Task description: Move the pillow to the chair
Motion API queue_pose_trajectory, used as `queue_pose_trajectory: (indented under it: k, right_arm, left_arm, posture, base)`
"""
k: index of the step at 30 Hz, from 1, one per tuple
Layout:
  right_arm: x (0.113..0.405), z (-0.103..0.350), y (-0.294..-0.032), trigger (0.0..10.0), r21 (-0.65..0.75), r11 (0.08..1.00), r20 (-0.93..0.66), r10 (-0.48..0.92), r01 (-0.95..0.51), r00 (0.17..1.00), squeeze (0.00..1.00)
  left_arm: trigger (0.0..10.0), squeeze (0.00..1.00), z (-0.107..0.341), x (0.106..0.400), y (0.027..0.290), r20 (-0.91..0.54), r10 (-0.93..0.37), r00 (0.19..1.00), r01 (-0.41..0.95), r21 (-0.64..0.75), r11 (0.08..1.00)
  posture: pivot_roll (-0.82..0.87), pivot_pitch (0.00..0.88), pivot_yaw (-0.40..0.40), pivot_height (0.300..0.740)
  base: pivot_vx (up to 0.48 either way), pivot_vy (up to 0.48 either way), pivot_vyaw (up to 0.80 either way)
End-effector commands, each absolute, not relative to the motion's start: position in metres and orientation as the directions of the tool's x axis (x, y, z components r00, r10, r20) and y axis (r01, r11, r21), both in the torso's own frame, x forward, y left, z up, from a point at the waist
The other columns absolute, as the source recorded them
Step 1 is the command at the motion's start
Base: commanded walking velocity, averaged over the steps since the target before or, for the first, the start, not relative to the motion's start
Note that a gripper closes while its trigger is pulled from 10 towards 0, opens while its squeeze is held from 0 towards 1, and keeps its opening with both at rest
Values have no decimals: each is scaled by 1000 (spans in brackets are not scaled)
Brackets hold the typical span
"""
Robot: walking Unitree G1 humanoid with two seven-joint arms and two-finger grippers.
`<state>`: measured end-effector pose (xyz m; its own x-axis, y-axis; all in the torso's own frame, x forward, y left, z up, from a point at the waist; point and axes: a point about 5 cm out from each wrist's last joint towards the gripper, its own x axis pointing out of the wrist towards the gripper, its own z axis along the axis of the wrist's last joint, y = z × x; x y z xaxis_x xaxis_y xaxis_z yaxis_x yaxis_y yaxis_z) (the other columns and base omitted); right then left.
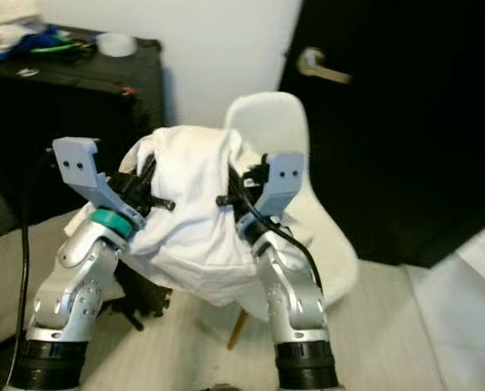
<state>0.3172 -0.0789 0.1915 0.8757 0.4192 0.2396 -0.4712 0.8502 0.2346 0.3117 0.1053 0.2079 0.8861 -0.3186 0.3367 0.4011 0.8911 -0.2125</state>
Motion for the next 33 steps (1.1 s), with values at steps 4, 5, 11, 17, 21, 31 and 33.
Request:
queue_pose_trajectory:
  k: [4,5,11,17,21,31,33]
  right_arm:
    - [311,203,-59,10000,208,785,283,523,-583,804,0]
    - [311,203,-58,10000,208,784,283,524,-585,803,0]
    - [311,202,-59,10000,214,785,281,521,-582,806,0]
    - [312,202,-60,10000,219,791,281,510,-572,813,0]
    - [314,203,-61,10000,222,793,282,505,-568,816,0]
    - [313,201,-63,10000,236,798,275,493,-555,825,0]
    - [313,201,-63,10000,236,798,275,493,-555,825,0]
  left_arm:
    - [10000,0,216,306,75,368,-434,822,521,-181,834]
    - [10000,0,216,306,75,367,-434,823,521,-181,834]
    - [10000,0,216,306,75,362,-432,826,518,-184,836]
    - [10000,0,215,309,76,358,-425,831,510,-187,840]
    - [10000,0,217,311,76,357,-423,833,508,-190,840]
    - [10000,0,216,309,75,352,-434,830,517,-190,835]
    - [10000,0,216,309,75,352,-434,830,517,-190,835]
  posture:
    - [-33,0,-65,740]
    - [-33,0,-65,740]
    - [-34,0,-60,740]
    - [-36,0,-56,740]
    - [-38,0,-52,740]
    - [-38,7,-44,740]
    - [-38,7,-44,740]
  base:
    - [0,-392,0]
    - [0,-394,0]
    - [0,-390,0]
    - [0,-391,0]
    - [0,-391,0]
    - [0,-390,0]
    - [0,-390,0]
